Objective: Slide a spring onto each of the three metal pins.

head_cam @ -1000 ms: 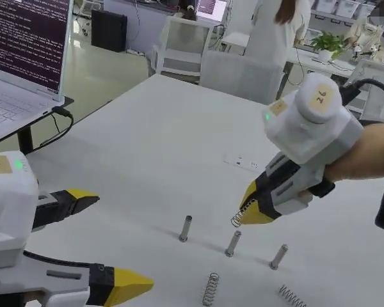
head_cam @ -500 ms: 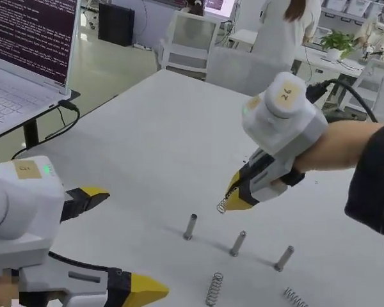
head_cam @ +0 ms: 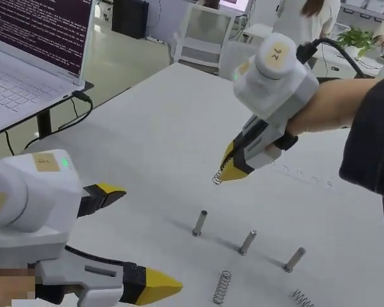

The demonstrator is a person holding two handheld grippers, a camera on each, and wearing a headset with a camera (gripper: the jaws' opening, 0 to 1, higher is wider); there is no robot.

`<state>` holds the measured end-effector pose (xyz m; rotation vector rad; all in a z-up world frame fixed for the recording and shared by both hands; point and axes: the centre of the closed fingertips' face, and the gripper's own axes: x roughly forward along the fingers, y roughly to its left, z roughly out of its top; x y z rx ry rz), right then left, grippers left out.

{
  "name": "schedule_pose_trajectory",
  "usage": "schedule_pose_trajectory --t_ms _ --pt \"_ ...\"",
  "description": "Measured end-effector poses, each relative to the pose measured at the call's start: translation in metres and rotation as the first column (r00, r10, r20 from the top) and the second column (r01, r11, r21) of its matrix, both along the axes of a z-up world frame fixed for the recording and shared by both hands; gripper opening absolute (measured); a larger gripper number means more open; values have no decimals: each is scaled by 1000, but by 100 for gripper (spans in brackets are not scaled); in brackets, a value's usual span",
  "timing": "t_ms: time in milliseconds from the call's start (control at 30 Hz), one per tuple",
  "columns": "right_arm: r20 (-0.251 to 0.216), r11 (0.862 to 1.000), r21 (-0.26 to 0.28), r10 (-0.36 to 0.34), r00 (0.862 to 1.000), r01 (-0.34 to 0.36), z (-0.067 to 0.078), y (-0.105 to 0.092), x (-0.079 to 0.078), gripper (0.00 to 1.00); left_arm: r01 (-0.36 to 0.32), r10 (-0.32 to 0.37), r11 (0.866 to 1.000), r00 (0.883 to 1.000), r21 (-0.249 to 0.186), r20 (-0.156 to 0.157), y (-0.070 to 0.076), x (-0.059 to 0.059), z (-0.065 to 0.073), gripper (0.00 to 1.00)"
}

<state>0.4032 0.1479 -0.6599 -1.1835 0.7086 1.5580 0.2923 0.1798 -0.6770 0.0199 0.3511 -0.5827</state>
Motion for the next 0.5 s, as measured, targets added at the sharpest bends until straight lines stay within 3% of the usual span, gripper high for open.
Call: schedule_pose_trajectory --t_ms 100,367,500 --pt "23 999 -51 6 1000 -5 -15 -4 5 8 -1 1 1000 1000 2 -2 1 0 -1 92" --pt "-16 997 -80 -4 1000 3 -29 0 6 8 -1 1 1000 1000 1 -5 2 -1 -2 92" --pt "-20 991 -136 1 1000 -4 -44 -2 8 8 5 -5 1000 1000 3 -10 1 -2 -5 91"
